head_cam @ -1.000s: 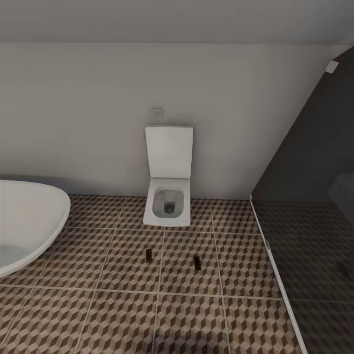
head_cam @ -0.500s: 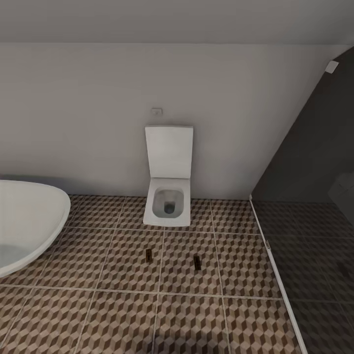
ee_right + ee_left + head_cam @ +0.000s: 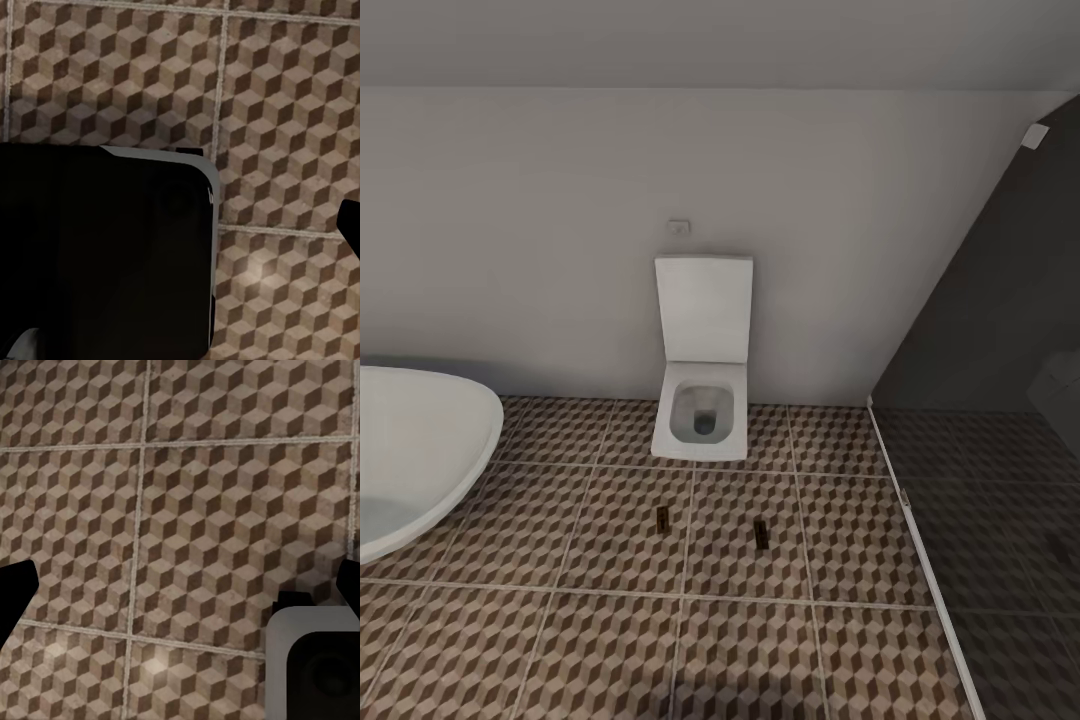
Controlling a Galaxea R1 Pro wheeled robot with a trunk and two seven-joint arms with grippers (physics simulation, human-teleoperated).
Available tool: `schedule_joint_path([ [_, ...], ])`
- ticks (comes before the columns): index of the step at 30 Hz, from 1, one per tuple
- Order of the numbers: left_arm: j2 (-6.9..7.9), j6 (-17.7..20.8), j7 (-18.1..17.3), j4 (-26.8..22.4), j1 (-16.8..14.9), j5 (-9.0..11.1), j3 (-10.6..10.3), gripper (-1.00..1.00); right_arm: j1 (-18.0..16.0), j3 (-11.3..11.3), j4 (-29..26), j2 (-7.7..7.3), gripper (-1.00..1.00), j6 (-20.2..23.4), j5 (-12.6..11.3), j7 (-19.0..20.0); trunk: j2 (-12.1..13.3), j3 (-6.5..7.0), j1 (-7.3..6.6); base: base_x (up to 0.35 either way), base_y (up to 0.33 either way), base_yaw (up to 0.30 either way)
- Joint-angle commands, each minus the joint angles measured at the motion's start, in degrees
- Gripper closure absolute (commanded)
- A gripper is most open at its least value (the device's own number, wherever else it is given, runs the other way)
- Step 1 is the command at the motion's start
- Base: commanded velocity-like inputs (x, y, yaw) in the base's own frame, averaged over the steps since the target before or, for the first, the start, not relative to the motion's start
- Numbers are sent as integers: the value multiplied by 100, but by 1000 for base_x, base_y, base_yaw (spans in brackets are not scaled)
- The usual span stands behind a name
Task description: Take the four mousetraps from the cabinet in the bathroom and place them on the bathroom floor. Make sure all four end up on the same floor surface, and ensure that at least two of them are either under or directly next to the same bathroom sink.
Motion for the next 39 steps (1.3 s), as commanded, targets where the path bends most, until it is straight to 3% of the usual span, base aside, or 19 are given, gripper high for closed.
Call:
schedule_joint_path([
  [1, -3, -25, 25, 18, -7, 15, -49, -100, -3, 16, 5, -2, -100, -19, -22, 22, -9, -8, 3, 0, 0, 0],
  [39, -5, -25, 25, 18, -7, 15, -49, -100, -3, 15, 2, -2, -100, -19, -22, 22, -9, -8, 3, 0, 0, 0],
])
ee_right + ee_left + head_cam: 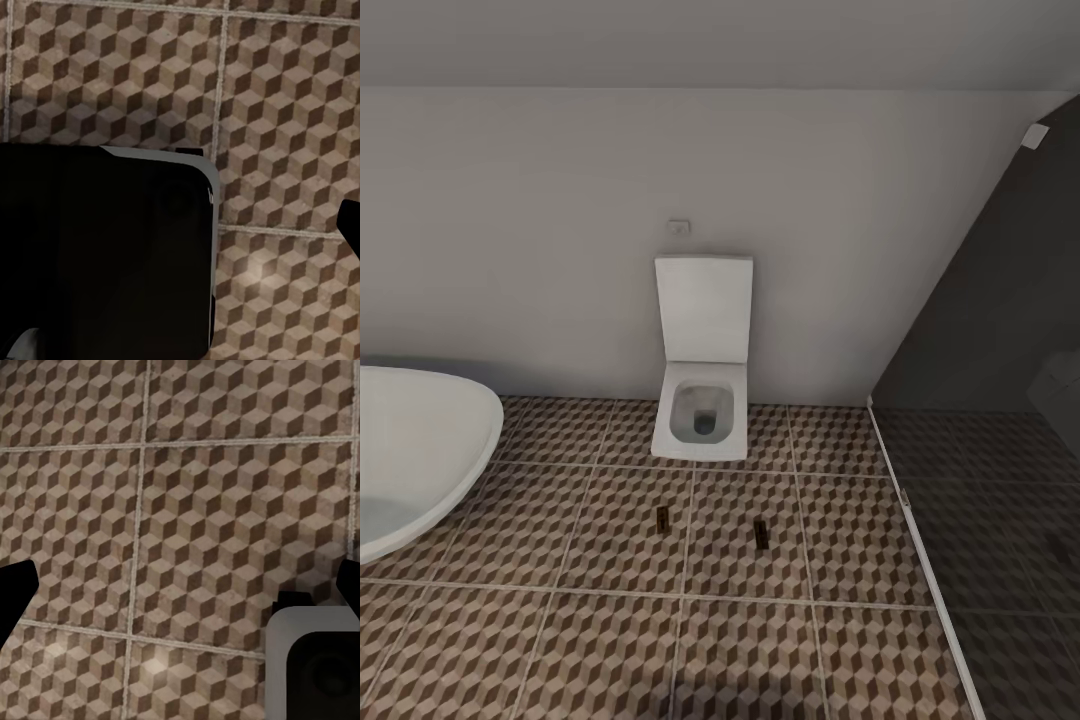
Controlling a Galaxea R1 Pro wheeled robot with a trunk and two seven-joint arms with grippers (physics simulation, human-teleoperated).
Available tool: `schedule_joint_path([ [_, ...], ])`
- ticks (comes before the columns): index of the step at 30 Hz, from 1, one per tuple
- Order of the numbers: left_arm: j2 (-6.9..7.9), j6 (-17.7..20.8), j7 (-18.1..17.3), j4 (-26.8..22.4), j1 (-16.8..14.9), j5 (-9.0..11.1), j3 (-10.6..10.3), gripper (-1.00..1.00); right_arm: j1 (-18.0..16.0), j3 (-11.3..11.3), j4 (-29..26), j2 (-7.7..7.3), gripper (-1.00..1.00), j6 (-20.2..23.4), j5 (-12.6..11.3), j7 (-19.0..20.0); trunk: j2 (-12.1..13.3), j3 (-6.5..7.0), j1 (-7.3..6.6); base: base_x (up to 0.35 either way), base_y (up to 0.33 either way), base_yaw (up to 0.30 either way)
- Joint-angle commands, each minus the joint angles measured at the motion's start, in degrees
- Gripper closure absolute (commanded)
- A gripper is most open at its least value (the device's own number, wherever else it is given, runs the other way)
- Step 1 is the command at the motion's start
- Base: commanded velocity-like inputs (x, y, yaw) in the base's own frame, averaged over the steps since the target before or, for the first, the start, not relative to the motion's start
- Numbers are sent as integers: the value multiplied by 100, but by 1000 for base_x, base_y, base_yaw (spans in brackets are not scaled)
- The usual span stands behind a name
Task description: Take the four mousetraps from the cabinet in the bathroom and place them on the bathroom floor. Make sure all four end up on the same floor surface, and ensure that at least two of them are either under or directly next to the same bathroom sink.
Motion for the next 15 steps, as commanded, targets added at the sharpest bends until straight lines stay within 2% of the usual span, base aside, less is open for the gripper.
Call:
schedule_joint_path([
  [1, -3, -25, 25, 18, -7, 15, -49, -100, -3, 17, 6, -2, -100, -19, -22, 22, -9, -8, 3, 0, 0, 0],
  [15, -2, -25, 25, 18, -7, 15, -49, -100, -3, 16, 6, -2, -100, -19, -22, 22, -9, -8, 3, 0, 0, 0],
])
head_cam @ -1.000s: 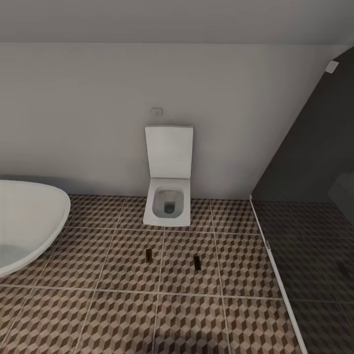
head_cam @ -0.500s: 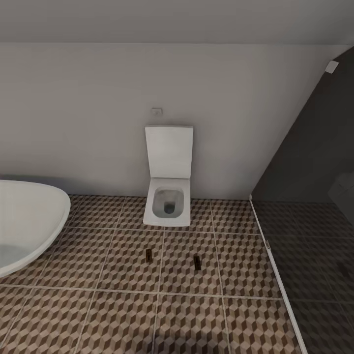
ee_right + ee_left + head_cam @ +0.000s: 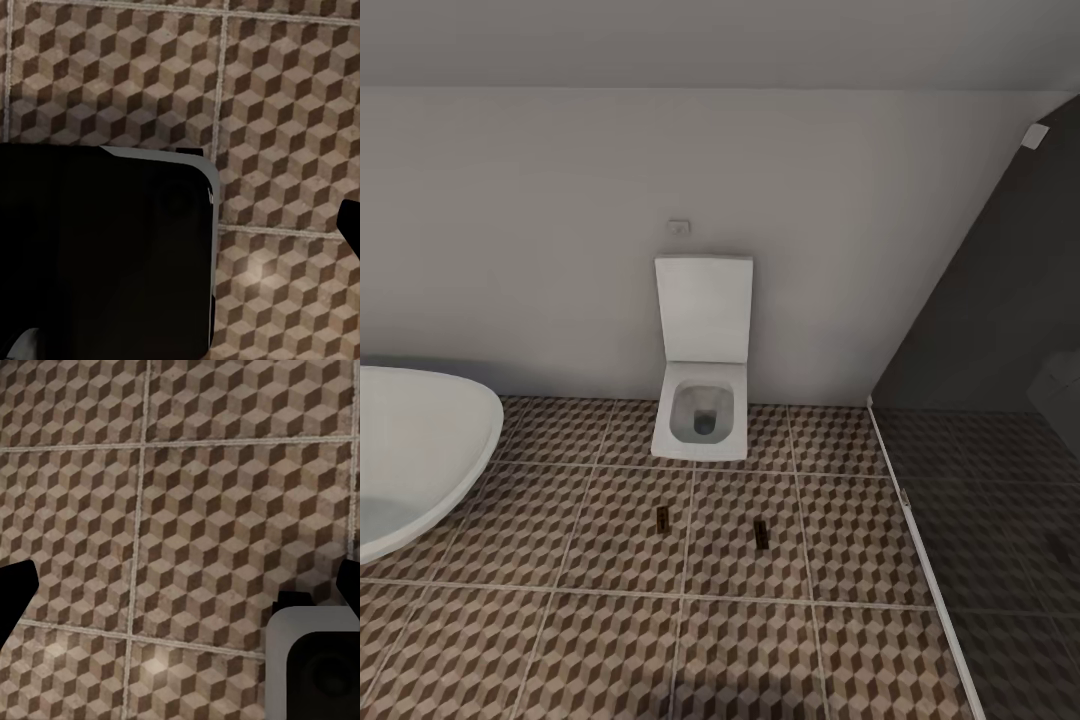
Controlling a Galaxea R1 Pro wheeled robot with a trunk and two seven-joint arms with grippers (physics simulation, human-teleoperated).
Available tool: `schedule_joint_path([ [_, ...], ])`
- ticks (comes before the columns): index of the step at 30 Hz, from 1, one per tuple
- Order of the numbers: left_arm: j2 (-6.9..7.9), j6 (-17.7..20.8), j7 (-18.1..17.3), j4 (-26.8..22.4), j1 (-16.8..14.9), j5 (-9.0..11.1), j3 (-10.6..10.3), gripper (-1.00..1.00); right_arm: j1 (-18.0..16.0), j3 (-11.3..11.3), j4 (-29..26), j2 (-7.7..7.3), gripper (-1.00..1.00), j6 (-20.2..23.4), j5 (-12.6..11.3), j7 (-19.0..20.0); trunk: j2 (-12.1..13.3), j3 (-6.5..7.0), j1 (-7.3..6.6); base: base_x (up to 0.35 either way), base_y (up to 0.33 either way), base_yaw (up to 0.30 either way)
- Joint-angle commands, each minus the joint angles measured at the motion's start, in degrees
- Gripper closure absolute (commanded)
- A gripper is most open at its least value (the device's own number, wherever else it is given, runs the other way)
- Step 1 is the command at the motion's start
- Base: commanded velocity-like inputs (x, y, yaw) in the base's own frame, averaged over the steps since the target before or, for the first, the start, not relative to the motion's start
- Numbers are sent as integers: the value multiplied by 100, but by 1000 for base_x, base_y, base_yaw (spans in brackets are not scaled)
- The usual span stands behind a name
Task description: Take the four mousetraps from the cabinet in the bathroom and place them on the bathroom floor. Make sure all four end up on the same floor surface, and ensure that at least two of them are either under or directly next to the same bathroom sink.
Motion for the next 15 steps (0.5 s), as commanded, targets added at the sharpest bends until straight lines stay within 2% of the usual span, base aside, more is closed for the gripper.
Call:
schedule_joint_path([
  [1, -3, -25, 25, 18, -7, 15, -49, -100, -3, 17, 6, -2, -100, -19, -22, 22, -9, -8, 3, 0, 0, 0],
  [15, -3, -25, 25, 18, -7, 15, -49, -100, -3, 17, 7, -2, -100, -19, -22, 22, -9, -8, 3, 0, 0, 0],
])
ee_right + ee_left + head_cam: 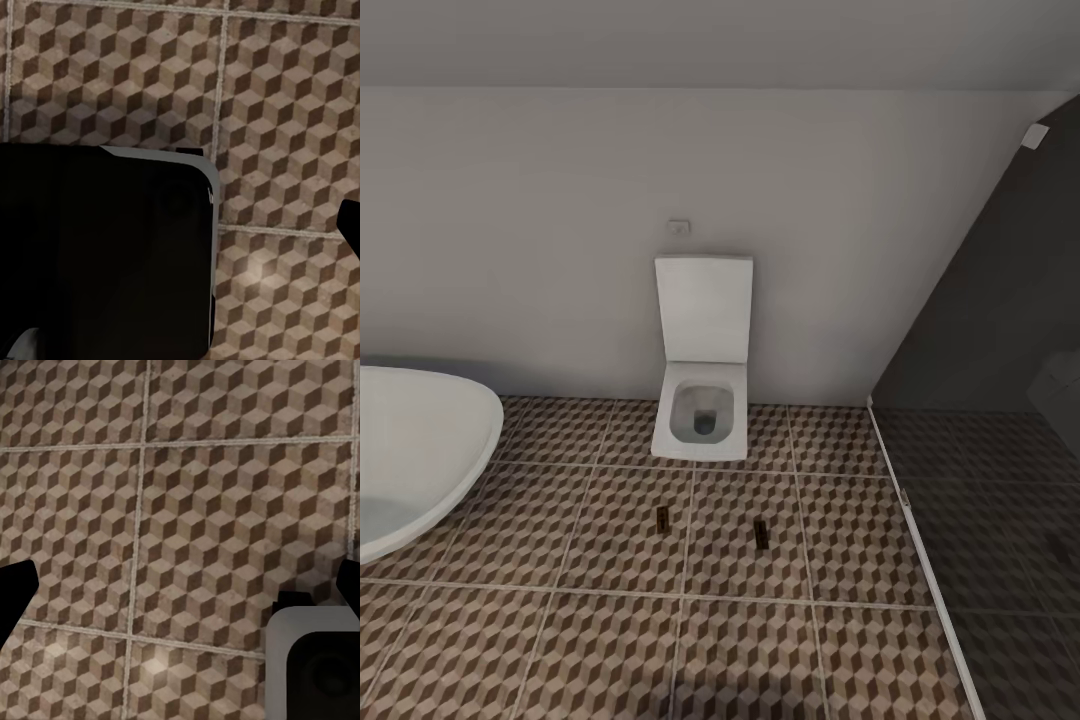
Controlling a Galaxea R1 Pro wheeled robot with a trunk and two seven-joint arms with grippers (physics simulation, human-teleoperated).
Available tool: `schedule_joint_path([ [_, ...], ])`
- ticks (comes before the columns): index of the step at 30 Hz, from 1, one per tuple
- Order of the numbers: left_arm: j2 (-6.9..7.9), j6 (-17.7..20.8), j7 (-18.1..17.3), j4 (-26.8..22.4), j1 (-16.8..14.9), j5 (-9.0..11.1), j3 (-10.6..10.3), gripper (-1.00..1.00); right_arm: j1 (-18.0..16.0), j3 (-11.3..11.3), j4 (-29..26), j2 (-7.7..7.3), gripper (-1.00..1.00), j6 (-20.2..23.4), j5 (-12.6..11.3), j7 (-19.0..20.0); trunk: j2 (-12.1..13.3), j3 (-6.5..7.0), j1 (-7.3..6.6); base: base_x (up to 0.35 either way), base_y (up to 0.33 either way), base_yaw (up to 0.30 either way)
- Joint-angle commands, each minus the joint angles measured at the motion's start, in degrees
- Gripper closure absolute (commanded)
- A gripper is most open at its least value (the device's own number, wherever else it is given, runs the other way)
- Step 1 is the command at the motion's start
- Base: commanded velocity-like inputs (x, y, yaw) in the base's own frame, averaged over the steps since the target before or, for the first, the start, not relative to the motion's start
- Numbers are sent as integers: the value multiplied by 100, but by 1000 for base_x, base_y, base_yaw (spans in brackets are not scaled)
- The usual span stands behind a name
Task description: Take the four mousetraps from the cabinet in the bathroom and place them on the bathroom floor. Make sure all four end up on the same floor surface, and ensure that at least two of them are either under or directly next to the same bathroom sink.
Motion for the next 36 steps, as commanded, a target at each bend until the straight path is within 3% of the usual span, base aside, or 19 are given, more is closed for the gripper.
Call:
schedule_joint_path([
  [1, -3, -25, 25, 18, -7, 15, -49, -100, -3, 15, 5, -2, -100, -19, -22, 22, -9, -8, 3, 0, 0, 0],
  [36, -4, -25, 25, 18, -8, 15, -49, -100, -3, 18, 4, -2, -100, -19, -22, 22, -9, -8, 3, 0, 0, 0],
])
